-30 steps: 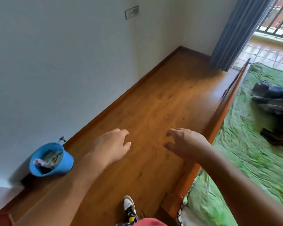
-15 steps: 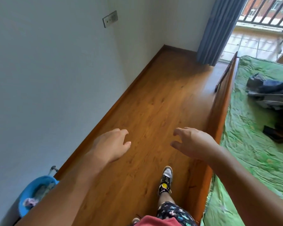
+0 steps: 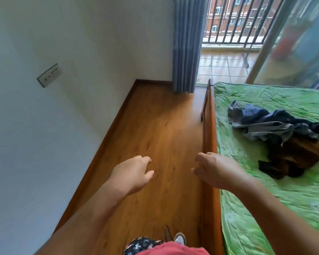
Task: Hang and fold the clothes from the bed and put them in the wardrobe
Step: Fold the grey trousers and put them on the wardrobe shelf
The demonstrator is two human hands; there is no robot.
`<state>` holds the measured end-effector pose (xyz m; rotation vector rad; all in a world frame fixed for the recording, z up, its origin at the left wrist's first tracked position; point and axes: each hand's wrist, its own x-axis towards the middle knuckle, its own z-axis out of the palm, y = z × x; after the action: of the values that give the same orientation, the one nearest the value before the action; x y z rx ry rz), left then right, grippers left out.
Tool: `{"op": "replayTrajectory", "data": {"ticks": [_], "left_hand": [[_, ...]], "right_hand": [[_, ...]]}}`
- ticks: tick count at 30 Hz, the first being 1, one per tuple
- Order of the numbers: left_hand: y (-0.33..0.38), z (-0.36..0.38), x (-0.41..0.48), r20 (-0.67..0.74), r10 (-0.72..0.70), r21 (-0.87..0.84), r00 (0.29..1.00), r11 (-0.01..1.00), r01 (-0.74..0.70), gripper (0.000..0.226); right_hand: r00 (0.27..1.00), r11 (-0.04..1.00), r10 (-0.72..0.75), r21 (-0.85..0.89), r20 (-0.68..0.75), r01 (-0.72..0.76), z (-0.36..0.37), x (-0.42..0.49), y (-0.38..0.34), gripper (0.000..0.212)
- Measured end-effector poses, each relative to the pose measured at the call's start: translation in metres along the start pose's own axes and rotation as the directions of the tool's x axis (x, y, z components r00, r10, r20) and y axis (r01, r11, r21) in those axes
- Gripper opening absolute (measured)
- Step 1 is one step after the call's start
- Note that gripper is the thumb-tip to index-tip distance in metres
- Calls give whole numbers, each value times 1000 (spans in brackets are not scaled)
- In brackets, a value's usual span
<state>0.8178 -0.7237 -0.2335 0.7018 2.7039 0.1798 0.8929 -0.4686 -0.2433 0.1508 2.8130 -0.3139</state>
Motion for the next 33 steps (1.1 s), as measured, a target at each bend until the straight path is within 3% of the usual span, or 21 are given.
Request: {"op": "replayTrajectory", "data": {"ticks": [4, 9, 16, 20, 28, 33], "left_hand": [[44, -13, 82, 29, 161, 40, 987, 986, -162, 51], [94, -20, 189, 93, 357, 84, 929, 927, -365, 49], [145, -36, 350, 226, 597, 124, 770, 766, -631, 36], [171, -55, 425, 312, 679, 131, 664, 662, -738, 30], [247, -58, 507, 451, 775, 129, 442, 434, -892, 48], [300, -40, 538, 517, 779, 147, 355, 327, -933, 47]], "right_hand": [[977, 976, 214, 43, 24, -214, -10, 12, 60, 45], [897, 886, 435, 139, 81, -442, -20, 27, 118, 50], [736, 705, 665, 219, 126, -674, -44, 105, 167, 50], [638, 589, 754, 268, 157, -762, -64, 145, 185, 50], [446, 355, 858, 334, 253, -873, -71, 162, 220, 54], [396, 278, 870, 372, 293, -886, -60, 170, 261, 52]]}}
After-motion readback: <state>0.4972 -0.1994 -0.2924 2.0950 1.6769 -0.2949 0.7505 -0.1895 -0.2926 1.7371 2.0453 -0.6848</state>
